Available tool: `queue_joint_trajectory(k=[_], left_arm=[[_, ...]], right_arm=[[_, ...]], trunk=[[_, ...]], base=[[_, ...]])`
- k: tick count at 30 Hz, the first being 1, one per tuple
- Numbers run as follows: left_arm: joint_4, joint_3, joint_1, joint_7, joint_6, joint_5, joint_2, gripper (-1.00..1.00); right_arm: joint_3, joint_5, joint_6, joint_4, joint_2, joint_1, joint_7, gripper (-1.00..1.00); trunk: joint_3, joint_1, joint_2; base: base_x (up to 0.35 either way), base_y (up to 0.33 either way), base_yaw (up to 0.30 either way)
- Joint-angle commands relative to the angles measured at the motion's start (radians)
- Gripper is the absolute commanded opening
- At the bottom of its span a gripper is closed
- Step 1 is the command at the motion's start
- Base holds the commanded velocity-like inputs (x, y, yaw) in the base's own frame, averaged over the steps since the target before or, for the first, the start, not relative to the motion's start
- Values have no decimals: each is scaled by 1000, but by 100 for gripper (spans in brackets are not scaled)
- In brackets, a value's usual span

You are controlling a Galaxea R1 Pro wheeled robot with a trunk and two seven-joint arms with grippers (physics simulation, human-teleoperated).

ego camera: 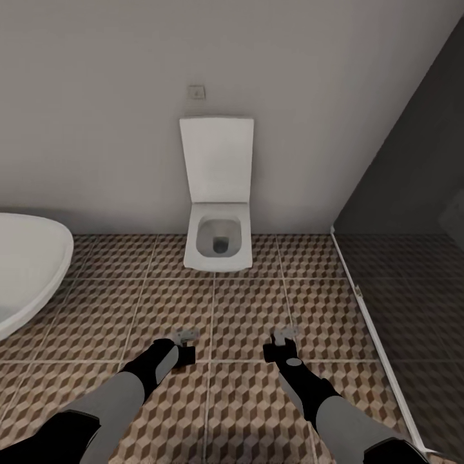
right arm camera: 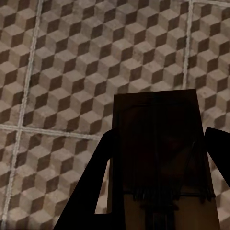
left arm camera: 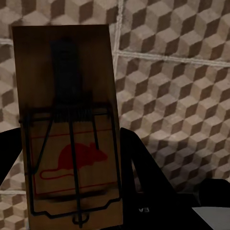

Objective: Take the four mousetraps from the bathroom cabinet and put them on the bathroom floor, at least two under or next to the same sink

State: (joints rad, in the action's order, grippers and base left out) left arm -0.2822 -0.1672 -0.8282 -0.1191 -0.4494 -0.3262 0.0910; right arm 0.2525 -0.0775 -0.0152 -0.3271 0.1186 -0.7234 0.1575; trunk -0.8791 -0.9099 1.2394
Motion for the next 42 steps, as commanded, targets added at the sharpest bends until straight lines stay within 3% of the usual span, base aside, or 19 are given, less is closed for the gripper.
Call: queue_joint_trajectory(k=[1, 23, 31, 42], left_arm=[[-2, -8, 0, -11, -5, -10, 0, -100], [-2, -8, 0, -10, -5, -10, 0, -100], [-2, -8, 0, -10, -5, -10, 0, -100], [-2, -8, 0, -10, -5, -10, 0, -100]], right_arm=[[8, -8, -2, 0, 0, -1, 7, -100], [8, -8, -2, 8, 0, -1, 7, -100], [41, -3, -2, 21, 0, -1, 7, -100], [45, -2, -2, 22, 0, -1, 7, -100]], trunk=[[-6, -4, 8], [-111, -88, 162], [-149, -119, 218], [-201, -161, 295]], base=[[0, 0, 0], [0, 0, 0], [0, 0, 0], [0, 0, 0]])
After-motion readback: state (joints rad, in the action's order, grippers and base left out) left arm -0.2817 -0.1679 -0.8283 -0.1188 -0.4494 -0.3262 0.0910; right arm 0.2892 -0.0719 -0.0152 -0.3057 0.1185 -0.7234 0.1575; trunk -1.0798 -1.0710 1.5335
